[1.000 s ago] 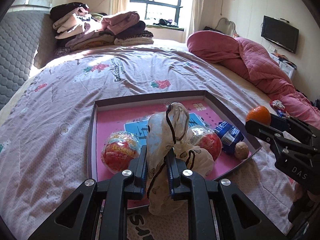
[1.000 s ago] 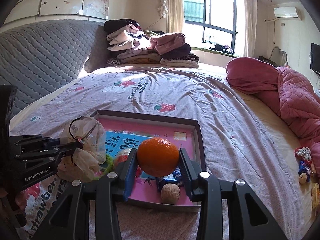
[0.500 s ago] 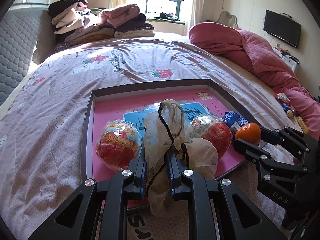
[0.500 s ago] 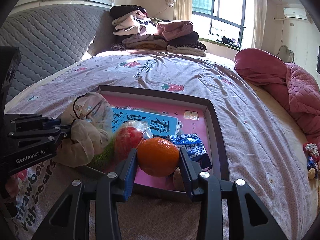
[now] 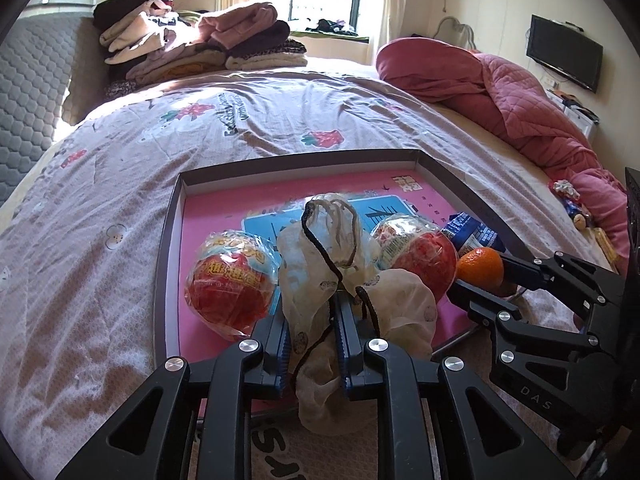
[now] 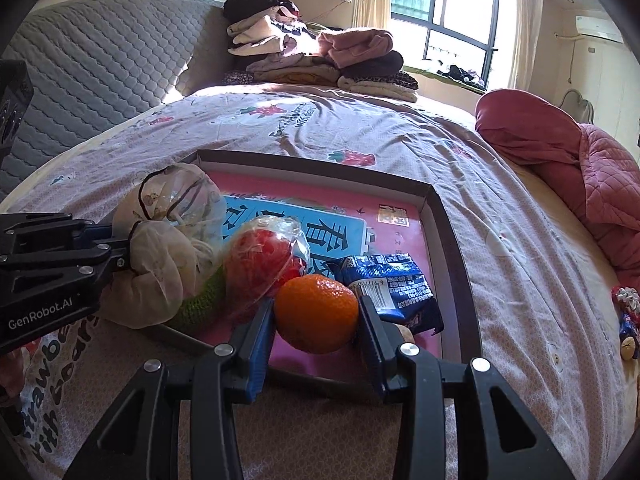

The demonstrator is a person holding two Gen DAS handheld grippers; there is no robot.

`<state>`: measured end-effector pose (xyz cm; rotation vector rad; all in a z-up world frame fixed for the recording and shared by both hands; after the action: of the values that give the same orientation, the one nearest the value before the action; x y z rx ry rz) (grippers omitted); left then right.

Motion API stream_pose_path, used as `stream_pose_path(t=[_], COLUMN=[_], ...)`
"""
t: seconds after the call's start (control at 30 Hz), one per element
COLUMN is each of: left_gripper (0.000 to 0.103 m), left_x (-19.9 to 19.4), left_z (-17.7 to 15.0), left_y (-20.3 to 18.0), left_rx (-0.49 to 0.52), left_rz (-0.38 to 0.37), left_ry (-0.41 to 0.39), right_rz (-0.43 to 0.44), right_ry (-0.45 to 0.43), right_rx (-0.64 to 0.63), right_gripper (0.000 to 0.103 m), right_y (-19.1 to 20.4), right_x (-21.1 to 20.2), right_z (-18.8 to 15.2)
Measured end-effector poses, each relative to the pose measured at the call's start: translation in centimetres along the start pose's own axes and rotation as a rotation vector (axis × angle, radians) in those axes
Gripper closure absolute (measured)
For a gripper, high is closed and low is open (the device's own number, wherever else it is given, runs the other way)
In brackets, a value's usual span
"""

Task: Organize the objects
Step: 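Lower the white bag and orange into the tray and open both tools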

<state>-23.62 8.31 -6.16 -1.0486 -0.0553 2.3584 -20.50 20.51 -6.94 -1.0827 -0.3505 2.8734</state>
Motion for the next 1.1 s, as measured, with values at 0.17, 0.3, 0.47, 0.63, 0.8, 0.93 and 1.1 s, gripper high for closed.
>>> stream_pose_path(t=[0.17,0.3,0.47,0.63,0.8,0.93,1.1], left_gripper=[0.078,0.070,0.063,0.059,0.055,0.049,0.048], left_x=[0.0,-0.1,-0.3,-0.5,-0.8,-1.1,-1.8], left_z=[0.0,0.0,0.2,0.3,0.5,0.8,1.1], left_y=[0.1,0.4,0.7,0.7,0.9,1.1,1.3], left_rx=[0.003,-0.007,-0.023,-0.026,-0.036,-0.045,-0.057], left_rz=[0.012,0.018,0.017,0.018,0.013,0.016,0.020], left_ry=[0.004,0.001,-0.006,-0.011,-0.025,-0.040,-0.063], right_rz=[0.002,-0.005,-0.016,-0.017,-0.026,-0.033,-0.039], right_ry=[0.010,0.014,0.017,0.022,0.025,0.020,0.015], right_rx=[0.015,0.012,0.002,0.003,0.006,0.019,0.034], right_gripper=[0.062,0.062,0.061,0.061,0.061,0.060,0.059], right_y=[-0.1,-0.1,-0.2,-0.3,-0.4,-0.7,-1.3], right_x=[0.1,0.1,0.0,0.0,-0.2,-0.5,-1.0], right_z=[0.0,0.0,0.1,0.2,0.3,0.6,0.8])
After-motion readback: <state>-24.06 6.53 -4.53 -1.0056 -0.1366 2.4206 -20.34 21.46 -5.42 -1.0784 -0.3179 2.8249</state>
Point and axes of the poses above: each gripper's, at about its wrist camera, not at the fingertips, and x roughly the way its jaws point, y to its left, z to its top, the point moved 6 cm from there along x, roughly the way its jaws point, and after that the axes turned 13 degrees about -z, right-handed, at the moved point
